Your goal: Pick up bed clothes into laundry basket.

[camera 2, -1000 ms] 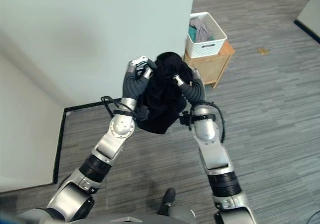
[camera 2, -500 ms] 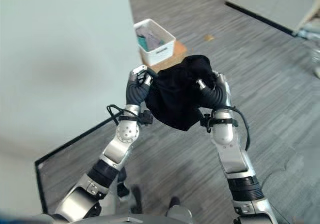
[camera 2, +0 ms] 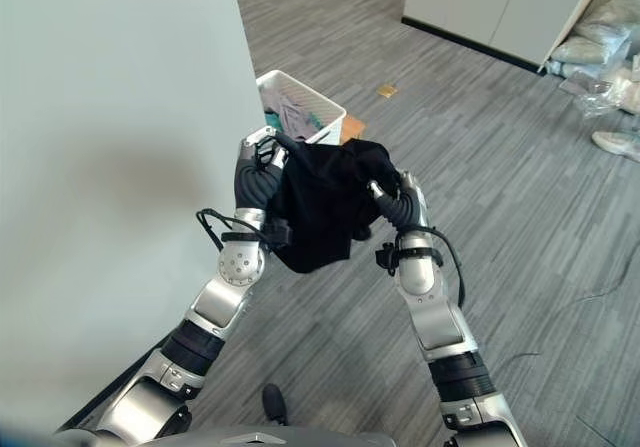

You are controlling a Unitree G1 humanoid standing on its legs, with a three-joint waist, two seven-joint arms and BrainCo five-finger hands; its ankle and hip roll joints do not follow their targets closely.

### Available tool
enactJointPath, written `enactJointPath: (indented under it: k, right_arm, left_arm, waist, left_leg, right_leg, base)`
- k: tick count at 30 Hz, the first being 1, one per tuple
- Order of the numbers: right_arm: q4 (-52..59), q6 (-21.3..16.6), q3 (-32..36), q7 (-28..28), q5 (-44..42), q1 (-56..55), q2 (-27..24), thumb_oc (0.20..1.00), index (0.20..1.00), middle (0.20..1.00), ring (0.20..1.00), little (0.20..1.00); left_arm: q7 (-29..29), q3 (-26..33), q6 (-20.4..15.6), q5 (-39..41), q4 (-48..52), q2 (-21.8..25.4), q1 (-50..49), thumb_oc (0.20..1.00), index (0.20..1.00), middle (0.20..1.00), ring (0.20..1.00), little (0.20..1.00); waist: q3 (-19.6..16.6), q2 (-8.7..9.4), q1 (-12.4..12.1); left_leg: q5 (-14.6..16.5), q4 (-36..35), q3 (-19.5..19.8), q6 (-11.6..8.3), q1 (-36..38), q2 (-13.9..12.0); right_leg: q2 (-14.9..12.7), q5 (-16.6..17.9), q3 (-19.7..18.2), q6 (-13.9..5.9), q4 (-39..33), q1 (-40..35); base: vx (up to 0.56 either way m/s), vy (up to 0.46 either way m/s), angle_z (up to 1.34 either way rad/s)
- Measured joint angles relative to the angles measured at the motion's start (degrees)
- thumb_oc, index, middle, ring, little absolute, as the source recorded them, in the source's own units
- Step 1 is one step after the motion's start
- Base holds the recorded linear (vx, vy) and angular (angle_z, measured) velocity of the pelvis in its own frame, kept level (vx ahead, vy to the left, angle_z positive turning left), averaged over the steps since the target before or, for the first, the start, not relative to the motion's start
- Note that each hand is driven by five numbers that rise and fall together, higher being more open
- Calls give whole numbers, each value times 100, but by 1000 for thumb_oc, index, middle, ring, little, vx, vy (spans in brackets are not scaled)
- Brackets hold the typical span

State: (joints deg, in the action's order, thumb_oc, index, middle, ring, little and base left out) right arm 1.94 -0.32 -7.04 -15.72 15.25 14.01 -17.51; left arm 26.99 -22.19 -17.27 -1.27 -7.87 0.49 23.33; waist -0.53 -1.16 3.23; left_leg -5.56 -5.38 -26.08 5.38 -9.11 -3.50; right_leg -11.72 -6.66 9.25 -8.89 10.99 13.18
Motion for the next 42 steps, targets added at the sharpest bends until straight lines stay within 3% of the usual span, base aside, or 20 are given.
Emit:
enactJointPath:
  k: [1, 4, 5, 8, 10, 13, 16, 20, 22, 23, 25, 26, 27, 28, 29, 30, 32, 33, 34, 42]
  right_arm:
    - [5, -52, 23, -7, 3, 4, 2, 200, 200, 200, 200, 200]
    - [-15, -53, 122, -9, 4, -59, -58, 200, 200, 200, 200, 200]
    - [-16, -47, 214, -11, 5, -72, -73, 200, 200, 200, 200, 200]
    - [-50, -47, 211, -36, 9, -45, -177, 200, 200, 200, 200, 200]
    - [-175, -44, 199, -31, 73, 49, -179, 200, 200, 200, 200, 200]
    - [-167, -36, 110, -20, 121, 40, -83, 200, 200, 200, 200, 200]
    - [-163, -42, 59, -15, 220, 35, -62, 200, 200, 200, 200, 200]
    - [-163, 22, -34, 12, 223, 8, -69, 200, 200, 200, 200, 200]
    - [-153, 36, 67, -2, 218, -71, -57, 200, 200, 200, 200, 200]
    - [-159, 89, 96, 8, 218, -65, -72, 200, 200, 200, 200, 200]
    - [-157, 117, 155, 22, 210, -66, -66, 200, 200, 200, 200, 200]
    - [-158, 135, 154, 42, 206, -68, -74, 200, 200, 200, 200, 200]
    - [-148, 133, 159, 54, 201, -71, -84, 200, 200, 200, 200, 200]
    - [-98, 137, 175, 130, 159, -91, -144, 200, 200, 200, 200, 200]
    - [-84, 137, 161, 177, 157, -126, -102, 200, 200, 200, 200, 200]
    - [-30, 136, 30, 346, 4, -134, -77, 200, 200, 200, 200, 200]
    - [61, 132, 24, 472, -100, -234, -49, 200, 200, 200, 200, 200]
    - [83, 133, 19, 554, -226, -294, -53, 200, 200, 200, 200, 200]
    - [97, 133, 14, 610, -274, -339, -54, 200, 200, 200, 200, 200]
    - [251, 76, -18, 631, -472, -462, -61, 200, 200, 200, 200, 200]
  left_arm:
    - [-14, -5, -6, -4, 18, 46, -2, 200, 200, 200, 200, 200]
    - [-41, -98, -5, -7, 25, 5, -66, 200, 200, 200, 200, 200]
    - [-50, -97, -4, -9, 25, -33, -59, 200, 200, 200, 200, 200]
    - [-63, -67, 0, -13, 27, -35, -47, 200, 200, 200, 200, 200]
    - [-93, 46, 34, -11, 48, -26, -71, 200, 200, 200, 200, 200]
    - [-118, 82, 40, -11, 180, -27, -212, 200, 200, 200, 200, 200]
    - [-136, 107, 37, -15, 336, -37, -361, 200, 200, 200, 200, 200]
    - [-125, 73, 87, -15, 372, -26, -450, 200, 200, 200, 200, 200]
    - [-103, 29, 119, -13, 364, -31, -386, 200, 200, 200, 200, 200]
    - [-83, 4, 123, -12, 371, -15, -360, 200, 200, 200, 200, 200]
    - [-86, -24, 136, -13, 371, -30, -344, 200, 200, 200, 200, 200]
    - [-87, -31, 135, -13, 371, -31, -340, 200, 200, 200, 200, 200]
    - [-96, -30, 131, -13, 371, -34, -329, 200, 200, 200, 200, 200]
    - [-119, -40, 123, -12, 380, -95, -315, 200, 200, 200, 200, 200]
    - [-136, -47, 106, -13, 390, -69, -336, 200, 200, 200, 200, 200]
    - [-147, -53, 113, -7, 426, -28, -356, 200, 200, 200, 200, 200]
    - [-163, -71, 114, -8, 457, -27, -321, 200, 200, 200, 200, 200]
    - [-200, -93, 115, -8, 467, -19, -310, 200, 200, 200, 200, 200]
    - [-220, -100, 125, -7, 467, -10, -325, 200, 200, 200, 200, 200]
    - [-296, -119, 159, -7, 473, -30, -350, 200, 200, 200, 200, 200]
  waist:
    - [72, 183, -9]
    - [80, 92, -6]
    - [107, -15, 16]
    - [99, -105, -15]
    - [109, -100, -52]
    - [127, -80, -79]
    - [127, -65, -101]
    - [136, -19, -172]
    - [203, 130, -192]
    - [301, 317, -256]
    - [335, 343, -321]
    - [317, 287, -339]
    - [318, 178, -331]
    - [339, -50, -234]
    - [314, -76, -231]
    - [336, -127, -336]
    - [323, -44, -272]
    - [324, 22, -270]
    - [324, 21, -271]
    - [335, 34, -316]
  left_leg:
    - [106, -1, -154, -164, 150, 23]
    - [211, -3, -167, -338, 219, -151]
    - [189, 0, -186, -440, 236, -246]
    - [172, 1, -322, -463, 242, -375]
    - [127, 1, -530, -584, 339, -487]
    - [122, 1, -848, -639, 707, -579]
    - [157, 2, -1111, -690, 967, -638]
    - [206, 8, -1347, -762, 1068, -764]
    - [271, 475, -762, -730, 794, -774]
    - [598, 874, 15, -876, 406, -621]
    - [655, 681, 1030, -868, 125, -20]
    - [602, 423, 1240, -792, 114, 247]
    - [535, 260, 1197, -694, 116, 391]
    - [393, 36, 1129, -474, 132, 369]
    - [363, -8, 1024, -208, 210, 348]
    - [445, 20, 748, -304, 218, 216]
    - [444, 73, 761, -297, 186, 289]
    - [437, 75, 760, -286, 185, 345]
    - [437, 74, 784, -286, 188, 359]
    - [435, 182, 796, -284, 344, 241]
  right_leg:
    - [-103, 740, 400, 182, -361, 176]
    - [180, 785, 426, 235, -704, -10]
    - [321, 936, 468, 362, -1091, -168]
    - [458, 1102, 460, 466, -1390, -254]
    - [552, 1189, 905, 584, -1542, -330]
    - [676, 1212, 1029, 617, -1653, -593]
    - [757, 1136, 1045, 723, -1658, -695]
    - [978, 1152, 704, 800, -1658, -581]
    - [972, 1165, 538, 893, -1657, -523]
    - [775, 1210, 360, 949, -1661, -439]
    - [668, 1231, 132, 909, -1669, -360]
    - [678, 1242, 50, 869, -1670, -370]
    - [739, 1203, 55, 813, -1671, -418]
    - [887, 1079, 139, 799, -1693, -481]
    - [852, 1032, 329, 791, -1667, -495]
    - [802, 947, 666, 788, -1317, -425]
    - [624, 863, 785, 755, -1315, -588]
    - [575, 852, 754, 600, -1526, -732]
    - [585, 893, 757, 567, -1628, -795]
    - [690, 894, 737, 582, -1674, -1042]
  base:
    - [28, -36, -45]
    - [35, -20, -31]
    - [-53, -99, -27]
    - [-73, -229, -21]
    - [7, -168, -31]
    - [-15, -190, -38]
    - [-6, -209, -54]
    - [-32, -167, -50]
    - [10, -118, -19]
    - [55, -36, -28]
    - [89, -48, -53]
    - [148, -9, -54]
    - [179, 29, -49]
    - [140, -4, -44]
    - [136, -55, -86]
    - [73, -64, -75]
    - [89, -73, -21]
    - [82, -74, 12]
    - [50, -68, 7]
    - [-95, -20, 0]
